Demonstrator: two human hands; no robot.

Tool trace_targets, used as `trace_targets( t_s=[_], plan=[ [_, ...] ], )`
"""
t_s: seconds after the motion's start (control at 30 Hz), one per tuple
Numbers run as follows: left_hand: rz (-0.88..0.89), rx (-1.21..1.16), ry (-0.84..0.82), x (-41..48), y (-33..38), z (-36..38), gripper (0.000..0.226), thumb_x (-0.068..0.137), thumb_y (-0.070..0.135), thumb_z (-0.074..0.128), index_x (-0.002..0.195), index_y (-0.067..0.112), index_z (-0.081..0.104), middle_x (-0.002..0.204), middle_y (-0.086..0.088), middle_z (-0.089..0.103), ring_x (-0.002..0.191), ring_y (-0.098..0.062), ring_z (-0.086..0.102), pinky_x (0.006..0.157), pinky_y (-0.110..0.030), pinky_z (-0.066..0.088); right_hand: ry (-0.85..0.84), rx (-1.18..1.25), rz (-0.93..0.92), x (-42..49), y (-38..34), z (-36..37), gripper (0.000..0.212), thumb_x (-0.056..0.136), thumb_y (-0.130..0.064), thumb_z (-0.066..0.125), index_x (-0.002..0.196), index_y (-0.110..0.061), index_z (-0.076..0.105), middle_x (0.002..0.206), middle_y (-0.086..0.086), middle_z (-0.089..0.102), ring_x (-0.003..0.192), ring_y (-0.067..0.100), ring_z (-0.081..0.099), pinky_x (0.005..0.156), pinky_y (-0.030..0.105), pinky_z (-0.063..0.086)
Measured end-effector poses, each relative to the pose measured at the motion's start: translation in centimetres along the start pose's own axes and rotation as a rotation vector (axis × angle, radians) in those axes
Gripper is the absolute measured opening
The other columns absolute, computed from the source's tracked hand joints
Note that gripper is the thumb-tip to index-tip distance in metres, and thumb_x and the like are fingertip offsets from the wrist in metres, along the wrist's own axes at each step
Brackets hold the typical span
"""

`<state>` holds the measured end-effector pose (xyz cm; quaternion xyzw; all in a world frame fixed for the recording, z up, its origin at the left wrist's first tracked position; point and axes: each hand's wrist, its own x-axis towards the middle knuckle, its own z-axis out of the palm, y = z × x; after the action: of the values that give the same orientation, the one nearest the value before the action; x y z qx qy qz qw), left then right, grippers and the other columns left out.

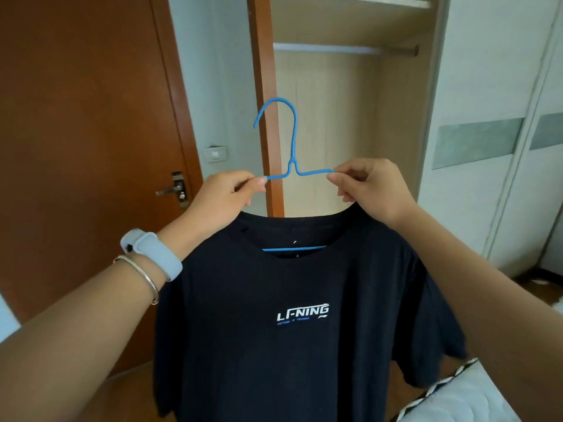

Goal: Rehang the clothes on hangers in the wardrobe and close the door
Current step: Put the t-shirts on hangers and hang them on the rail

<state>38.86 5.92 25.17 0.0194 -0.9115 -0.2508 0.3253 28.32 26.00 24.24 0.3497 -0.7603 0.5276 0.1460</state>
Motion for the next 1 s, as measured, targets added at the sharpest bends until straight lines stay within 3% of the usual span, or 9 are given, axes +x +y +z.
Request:
trace_targets(
  t_s=[0.13,0.23,0.37,0.5,0.6,0.7,0.8,0.87,1.0],
  plan=[
    [-0.054,-0.194,-0.157,5.5,-3.7,4.3,0.033,0.094,0.036,0.043,0.078,0.016,0.064,0.067,0.009,0.055,0.066,-0.006,0.048,0.062,-0.003,0.036,0.056,-0.082,0.082,3.6,4.3,1.1,0.011,0.086,-0.02,0.063,0.078,-0.014,0.067,0.044,-0.013,0.057,0.041,-0.002,0.051,0.048,0.001,0.039],
    [-0.107,-0.356,-0.291,10.4,-5.7,7.8,0.047,0.093,0.044,0.041,0.073,0.005,0.058,0.065,0.02,0.061,0.069,-0.003,0.05,0.071,-0.021,0.038,0.13,-0.155,0.152,5.9,7.4,1.3,0.012,0.086,-0.021,0.063,0.08,-0.013,0.069,0.041,-0.015,0.056,0.041,-0.001,0.05,0.049,0.002,0.039],
    [0.033,-0.399,-0.436,16.2,-7.4,12.9,0.031,0.091,0.042,0.047,0.085,0.02,0.067,0.063,0.014,0.05,0.058,-0.001,0.045,0.061,-0.019,0.036,0.206,-0.262,0.193,8.3,10.8,2.1,0.012,0.086,-0.022,0.063,0.078,-0.016,0.07,0.062,0.005,0.063,0.057,0.011,0.054,0.066,0.023,0.048],
    [0.051,-0.542,-0.488,21.3,-9.1,17.3,0.038,0.089,0.036,0.054,0.085,0.0,0.067,0.049,0.018,0.052,0.042,0.012,0.045,0.057,-0.017,0.031,0.432,-0.502,0.156,9.5,13.7,3.1,0.015,0.085,-0.018,0.064,0.098,-0.014,0.069,0.079,-0.005,0.059,0.068,0.002,0.052,0.07,0.005,0.04],
    [0.068,-0.611,-0.595,23.9,-9.2,19.8,0.031,0.084,0.043,0.058,0.065,0.019,0.065,0.053,0.013,0.048,0.046,0.002,0.044,0.056,-0.019,0.031,0.634,-0.84,-0.025,8.6,15.3,3.8,0.016,0.084,-0.012,0.056,0.089,-0.004,0.068,0.08,0.005,0.061,0.078,0.017,0.051,0.072,0.013,0.039],
    [0.132,-0.699,-0.721,25.6,-8.4,22.0,0.014,0.077,0.038,0.069,0.071,0.026,0.068,0.067,0.008,0.056,0.062,-0.002,0.049,0.064,-0.015,0.039,0.385,-1.044,-0.044,7.5,17.8,5.9,0.016,0.081,-0.018,0.057,0.083,-0.007,0.069,0.079,0.009,0.068,0.078,0.026,0.06,0.073,0.031,0.045],
    [0.214,-0.737,-0.728,27.3,-7.6,23.9,0.008,0.074,0.03,0.074,0.071,0.026,0.068,0.073,0.01,0.063,0.07,0.004,0.056,0.066,-0.003,0.043,0.078,-1.227,0.14,7.3,21.3,8.2,0.039,0.07,-0.029,0.068,0.106,-0.014,0.068,0.097,0.002,0.07,0.089,0.024,0.067,0.081,0.029,0.052],
    [0.252,-0.767,-0.699,28.6,-7.0,25.0,0.01,0.075,0.03,0.073,0.067,0.027,0.066,0.068,0.014,0.062,0.065,0.004,0.055,0.066,-0.008,0.043,0.075,-1.296,0.235,7.9,22.8,8.8,0.05,0.067,-0.035,0.072,0.113,-0.017,0.063,0.101,-0.001,0.069,0.091,0.022,0.068,0.083,0.033,0.054],
    [0.302,-0.808,-0.625,31.1,-6.1,27.0,0.012,0.078,0.027,0.071,0.067,0.025,0.066,0.065,0.013,0.061,0.059,0.005,0.056,0.056,-0.002,0.042,0.196,-1.324,0.152,10.0,24.3,8.2,0.029,0.081,-0.032,0.057,0.107,-0.021,0.064,0.093,-0.007,0.068,0.083,0.016,0.066,0.074,0.025,0.052]
  ],
)
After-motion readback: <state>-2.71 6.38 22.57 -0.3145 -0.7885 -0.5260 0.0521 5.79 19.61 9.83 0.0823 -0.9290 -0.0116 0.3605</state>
